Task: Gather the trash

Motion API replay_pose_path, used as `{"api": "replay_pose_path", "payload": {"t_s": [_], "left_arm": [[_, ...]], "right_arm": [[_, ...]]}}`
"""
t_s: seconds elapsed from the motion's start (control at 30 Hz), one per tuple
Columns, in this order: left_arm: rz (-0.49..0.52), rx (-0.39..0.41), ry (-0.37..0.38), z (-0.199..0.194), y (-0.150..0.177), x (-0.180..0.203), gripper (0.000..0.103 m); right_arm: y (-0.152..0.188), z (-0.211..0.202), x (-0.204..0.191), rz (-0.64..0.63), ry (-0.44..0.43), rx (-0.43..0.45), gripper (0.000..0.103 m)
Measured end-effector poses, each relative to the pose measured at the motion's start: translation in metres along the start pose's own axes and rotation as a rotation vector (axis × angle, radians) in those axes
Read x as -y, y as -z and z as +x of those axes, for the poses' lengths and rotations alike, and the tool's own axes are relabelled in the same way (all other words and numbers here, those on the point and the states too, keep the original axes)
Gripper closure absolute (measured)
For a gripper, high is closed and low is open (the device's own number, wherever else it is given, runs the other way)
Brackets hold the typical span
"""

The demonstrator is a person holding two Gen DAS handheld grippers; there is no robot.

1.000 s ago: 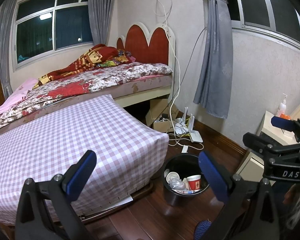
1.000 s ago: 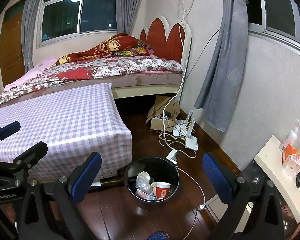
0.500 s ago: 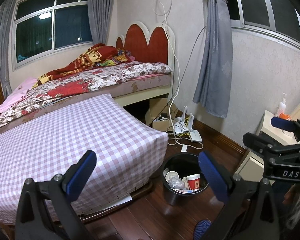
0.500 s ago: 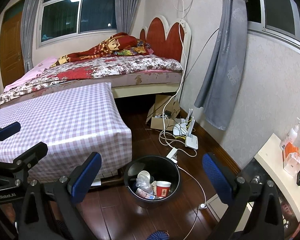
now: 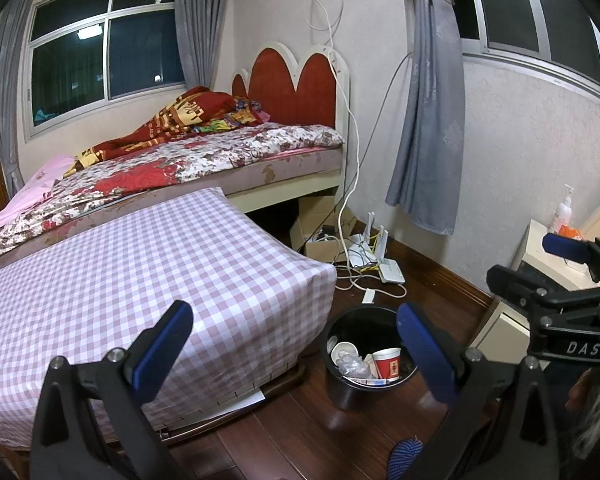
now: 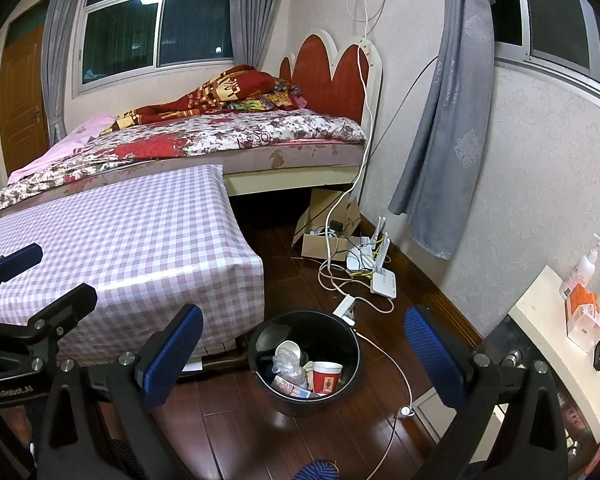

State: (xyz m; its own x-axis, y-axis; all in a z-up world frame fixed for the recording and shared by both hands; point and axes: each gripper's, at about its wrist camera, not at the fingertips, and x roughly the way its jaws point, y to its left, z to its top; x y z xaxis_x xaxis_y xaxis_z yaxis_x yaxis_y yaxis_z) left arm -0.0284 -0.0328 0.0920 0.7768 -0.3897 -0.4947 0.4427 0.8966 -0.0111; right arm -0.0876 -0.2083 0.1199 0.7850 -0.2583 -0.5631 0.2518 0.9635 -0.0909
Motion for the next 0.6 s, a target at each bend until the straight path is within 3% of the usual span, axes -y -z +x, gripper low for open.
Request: {"api": "replay_pose_path", "payload": {"t_s": [0.53,0.6], "left_arm": [[-0.007,-0.013,-0.006,0.0013,0.0049,-0.0022,0.001],[0.006,-0.005,-0.035,0.0022,0.0041,-0.0027,0.001]], "right_arm": [[0.0049,0.0005,-0.0045,0.002,0.003,-0.008,0.001],[0.0051,0.0003,-0.0049,0.004,0.002,-0.007,0.001]]}}
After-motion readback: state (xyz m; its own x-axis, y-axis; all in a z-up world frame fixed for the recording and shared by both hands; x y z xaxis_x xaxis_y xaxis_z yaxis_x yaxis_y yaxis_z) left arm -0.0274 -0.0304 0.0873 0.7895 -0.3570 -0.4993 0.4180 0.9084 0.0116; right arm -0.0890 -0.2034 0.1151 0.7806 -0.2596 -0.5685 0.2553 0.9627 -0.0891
